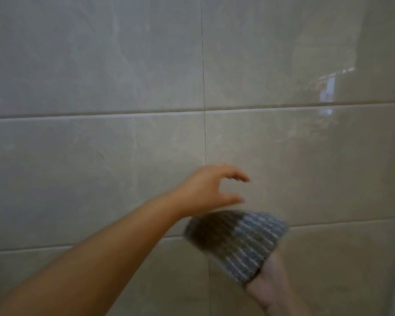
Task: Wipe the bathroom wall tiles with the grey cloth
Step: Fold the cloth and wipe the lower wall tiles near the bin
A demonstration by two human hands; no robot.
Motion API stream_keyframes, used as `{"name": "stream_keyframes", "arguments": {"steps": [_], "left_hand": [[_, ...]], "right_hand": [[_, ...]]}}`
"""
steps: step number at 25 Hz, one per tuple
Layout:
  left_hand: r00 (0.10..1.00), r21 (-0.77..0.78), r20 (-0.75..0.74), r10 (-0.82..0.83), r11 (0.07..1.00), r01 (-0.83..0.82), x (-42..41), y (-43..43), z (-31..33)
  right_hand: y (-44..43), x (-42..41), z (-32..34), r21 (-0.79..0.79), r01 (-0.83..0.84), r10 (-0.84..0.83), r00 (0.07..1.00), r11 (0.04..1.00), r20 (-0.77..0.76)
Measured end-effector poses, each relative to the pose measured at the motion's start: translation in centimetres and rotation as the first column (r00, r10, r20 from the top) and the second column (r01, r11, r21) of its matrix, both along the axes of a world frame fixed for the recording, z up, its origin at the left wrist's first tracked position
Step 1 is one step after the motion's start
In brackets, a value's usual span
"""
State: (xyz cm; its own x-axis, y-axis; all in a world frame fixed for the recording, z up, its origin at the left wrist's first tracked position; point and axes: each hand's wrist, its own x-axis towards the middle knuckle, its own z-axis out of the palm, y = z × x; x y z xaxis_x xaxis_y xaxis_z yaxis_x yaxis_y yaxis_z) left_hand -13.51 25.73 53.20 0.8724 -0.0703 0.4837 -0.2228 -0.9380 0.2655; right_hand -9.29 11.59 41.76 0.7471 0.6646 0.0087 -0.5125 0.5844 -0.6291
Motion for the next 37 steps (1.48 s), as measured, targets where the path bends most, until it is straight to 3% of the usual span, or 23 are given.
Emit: {"name": "stream_keyframes", "arguments": {"steps": [1, 2, 4, 6, 7, 8, 9, 11, 13, 15, 17, 19, 22, 24, 25, 28, 29, 30, 33, 34, 37], "left_hand": [[0.984, 0.043, 0.171, 0.042, 0.998, -0.050, -0.6, 1.9, 0.6], [0.946, 0.111, 0.309, 0.100, 0.984, -0.140, -1.3, 4.0, 0.8], [0.860, 0.275, 0.470, 0.197, 0.893, -0.355, -2.1, 7.3, 0.5], [0.820, 0.409, 0.520, 0.240, 0.772, -0.486, -2.2, 8.8, -0.4], [0.804, 0.443, 0.542, 0.244, 0.730, -0.520, -2.1, 9.1, -0.6], [0.788, 0.458, 0.565, 0.244, 0.703, -0.545, -2.0, 9.4, -0.6], [0.771, 0.460, 0.586, 0.249, 0.681, -0.569, -2.0, 9.7, -0.3], [0.732, 0.436, 0.616, 0.292, 0.647, -0.625, -1.8, 10.3, 0.4], [0.724, 0.428, 0.602, 0.338, 0.629, -0.649, -1.7, 11.0, 0.4], [0.732, 0.437, 0.572, 0.370, 0.617, -0.654, -1.5, 11.3, 0.1], [0.738, 0.456, 0.557, 0.381, 0.602, -0.655, -1.3, 11.6, 0.1], [0.736, 0.455, 0.550, 0.394, 0.598, -0.660, -1.2, 11.7, 0.0], [0.724, 0.454, 0.571, 0.387, 0.586, -0.671, -1.0, 11.7, -0.1], [0.726, 0.454, 0.584, 0.363, 0.596, -0.663, -1.1, 11.7, -0.1], [0.729, 0.460, 0.587, 0.351, 0.597, -0.657, -1.2, 11.9, 0.0], [0.727, 0.469, 0.597, 0.338, 0.589, -0.659, -1.6, 12.0, 0.2], [0.728, 0.469, 0.595, 0.340, 0.589, -0.658, -1.6, 12.0, 0.2], [0.730, 0.469, 0.590, 0.345, 0.589, -0.658, -1.5, 11.8, 0.2], [0.735, 0.469, 0.571, 0.366, 0.590, -0.658, -1.4, 11.7, 0.1], [0.733, 0.469, 0.569, 0.372, 0.586, -0.661, -1.4, 11.7, 0.1], [0.732, 0.464, 0.560, 0.389, 0.585, -0.666, -1.2, 11.4, 0.1]], "right_hand": [[-0.1, 0.9, 1.1, -0.006, 0.194, -0.192, 0.973, 0.981, 0.129], [0.1, 1.7, 2.6, 0.021, 0.387, -0.377, 0.884, 0.922, 0.278], [1.5, 3.5, 5.8, 0.105, 0.680, -0.586, 0.530, 0.725, 0.614], [4.8, 5.4, 8.1, 0.261, 0.819, -0.492, 0.030, 0.511, 0.870], [6.8, 6.5, 8.8, 0.322, 0.852, -0.304, -0.204, 0.414, 0.931], [8.7, 7.3, 9.7, 0.371, 0.872, -0.107, -0.355, 0.320, 0.929], [10.3, 8.1, 10.6, 0.417, 0.879, 0.017, -0.432, 0.232, 0.902], [12.2, 9.1, 13.0, 0.492, 0.860, 0.026, -0.500, 0.135, 0.866], [12.8, 9.8, 12.9, 0.595, 0.791, -0.090, -0.589, 0.140, 0.803], [12.6, 10.5, 9.7, 0.695, 0.699, -0.099, -0.690, 0.169, 0.717], [11.7, 10.5, 6.1, 0.706, 0.687, 0.087, -0.724, 0.169, 0.684], [11.3, 10.1, 5.1, 0.676, 0.720, 0.233, -0.692, 0.154, 0.684], [12.0, 9.9, 8.8, 0.644, 0.747, 0.258, -0.662, 0.164, 0.703], [11.2, 11.3, 10.5, 0.644, 0.756, 0.204, -0.654, 0.121, 0.729], [10.2, 12.6, 10.7, 0.598, 0.799, 0.146, -0.599, 0.054, 0.787], [8.3, 14.2, 10.3, 0.245, 0.948, -0.148, -0.277, -0.203, 0.949], [8.5, 13.3, 10.4, 0.180, 0.960, -0.188, -0.222, -0.216, 0.957], [9.1, 12.2, 10.1, 0.213, 0.958, -0.142, -0.242, -0.189, 0.960], [10.8, 10.2, 9.0, 0.572, 0.816, 0.248, -0.572, 0.079, 0.782], [10.9, 10.4, 10.4, 0.613, 0.782, 0.273, -0.617, 0.111, 0.738], [11.9, 10.0, 13.8, 0.526, 0.850, 0.097, -0.523, -0.014, 0.847]]}}
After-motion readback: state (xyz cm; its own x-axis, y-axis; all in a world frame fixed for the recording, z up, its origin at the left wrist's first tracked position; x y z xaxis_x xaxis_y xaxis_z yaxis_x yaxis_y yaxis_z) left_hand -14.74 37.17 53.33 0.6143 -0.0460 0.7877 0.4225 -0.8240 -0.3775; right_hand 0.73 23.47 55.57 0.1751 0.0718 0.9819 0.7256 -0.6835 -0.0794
